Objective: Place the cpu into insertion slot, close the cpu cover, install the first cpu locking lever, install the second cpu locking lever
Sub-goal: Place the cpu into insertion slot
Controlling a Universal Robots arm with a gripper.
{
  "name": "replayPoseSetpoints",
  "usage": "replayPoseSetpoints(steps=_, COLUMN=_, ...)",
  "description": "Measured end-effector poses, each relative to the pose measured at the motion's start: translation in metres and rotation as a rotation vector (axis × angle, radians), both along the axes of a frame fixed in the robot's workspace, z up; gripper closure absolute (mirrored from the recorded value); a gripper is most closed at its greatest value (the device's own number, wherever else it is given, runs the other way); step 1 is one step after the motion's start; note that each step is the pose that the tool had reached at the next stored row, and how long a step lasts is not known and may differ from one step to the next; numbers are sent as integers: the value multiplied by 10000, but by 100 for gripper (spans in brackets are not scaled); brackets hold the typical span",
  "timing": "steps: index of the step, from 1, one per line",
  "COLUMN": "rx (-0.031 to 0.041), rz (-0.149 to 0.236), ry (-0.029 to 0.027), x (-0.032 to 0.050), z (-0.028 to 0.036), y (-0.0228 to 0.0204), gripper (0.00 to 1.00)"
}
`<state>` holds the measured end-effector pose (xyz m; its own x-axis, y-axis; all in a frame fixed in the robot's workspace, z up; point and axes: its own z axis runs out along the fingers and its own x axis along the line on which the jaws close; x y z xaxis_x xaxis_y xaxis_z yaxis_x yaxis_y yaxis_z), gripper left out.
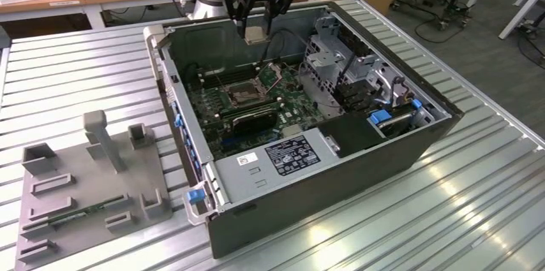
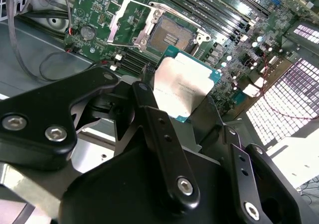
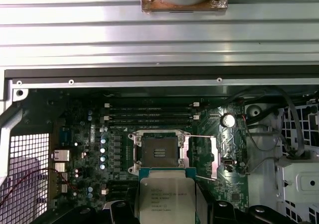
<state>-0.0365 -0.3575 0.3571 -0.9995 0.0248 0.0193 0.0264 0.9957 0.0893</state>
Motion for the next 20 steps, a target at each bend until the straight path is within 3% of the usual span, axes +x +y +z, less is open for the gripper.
replayPoseSetpoints(steps=10, rx=1, rz=0, ry=-1, x=0, z=-17, y=0, gripper=46)
replayPoseSetpoints(steps=20, rx=-10, rz=0, ry=0, x=0, z=-116, y=0, gripper=46)
